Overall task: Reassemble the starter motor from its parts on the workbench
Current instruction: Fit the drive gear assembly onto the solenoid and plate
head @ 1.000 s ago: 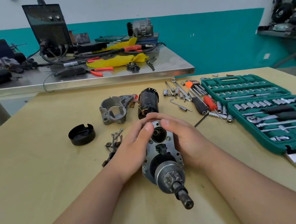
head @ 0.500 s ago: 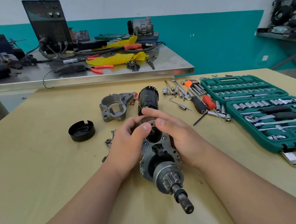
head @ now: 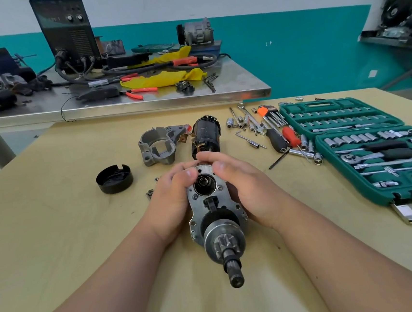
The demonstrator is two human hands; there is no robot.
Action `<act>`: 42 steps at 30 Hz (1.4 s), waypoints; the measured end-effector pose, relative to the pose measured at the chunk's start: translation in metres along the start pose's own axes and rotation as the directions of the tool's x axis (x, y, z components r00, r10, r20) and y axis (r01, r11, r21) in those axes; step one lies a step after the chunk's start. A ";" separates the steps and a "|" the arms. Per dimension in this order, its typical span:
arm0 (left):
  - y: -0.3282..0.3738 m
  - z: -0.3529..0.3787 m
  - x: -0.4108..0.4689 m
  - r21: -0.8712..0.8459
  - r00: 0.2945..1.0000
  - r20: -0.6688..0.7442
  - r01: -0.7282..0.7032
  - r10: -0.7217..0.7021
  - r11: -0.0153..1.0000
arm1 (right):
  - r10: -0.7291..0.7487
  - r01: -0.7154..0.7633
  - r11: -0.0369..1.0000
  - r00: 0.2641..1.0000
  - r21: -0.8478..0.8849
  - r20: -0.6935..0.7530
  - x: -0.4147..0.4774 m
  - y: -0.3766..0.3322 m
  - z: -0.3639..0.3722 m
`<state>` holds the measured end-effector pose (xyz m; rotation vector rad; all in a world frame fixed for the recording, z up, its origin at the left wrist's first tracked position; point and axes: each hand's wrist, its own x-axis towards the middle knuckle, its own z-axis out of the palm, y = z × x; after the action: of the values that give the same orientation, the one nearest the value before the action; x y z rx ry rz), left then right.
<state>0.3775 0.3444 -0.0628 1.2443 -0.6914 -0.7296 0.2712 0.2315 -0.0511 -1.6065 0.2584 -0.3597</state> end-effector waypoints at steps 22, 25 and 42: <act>0.013 -0.019 -0.012 0.260 0.801 -0.468 -0.280 0.374 0.924 | -0.344 -0.435 0.467 0.713 -0.770 -0.611 0.069 0.029 -0.115; 0.015 -0.019 -0.014 0.259 0.799 -0.450 -0.309 0.398 0.915 | -0.271 -0.482 0.314 0.780 -0.818 -0.564 0.086 0.027 -0.112; 0.009 -0.021 -0.006 0.197 0.774 -0.567 -0.206 0.283 0.959 | -0.427 -0.025 0.525 0.857 -0.851 -0.289 0.118 -0.015 -0.024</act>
<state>0.3916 0.3628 -0.0582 1.3691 -0.3654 -0.0534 0.3707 0.1659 -0.0262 -2.5198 0.6991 -0.9358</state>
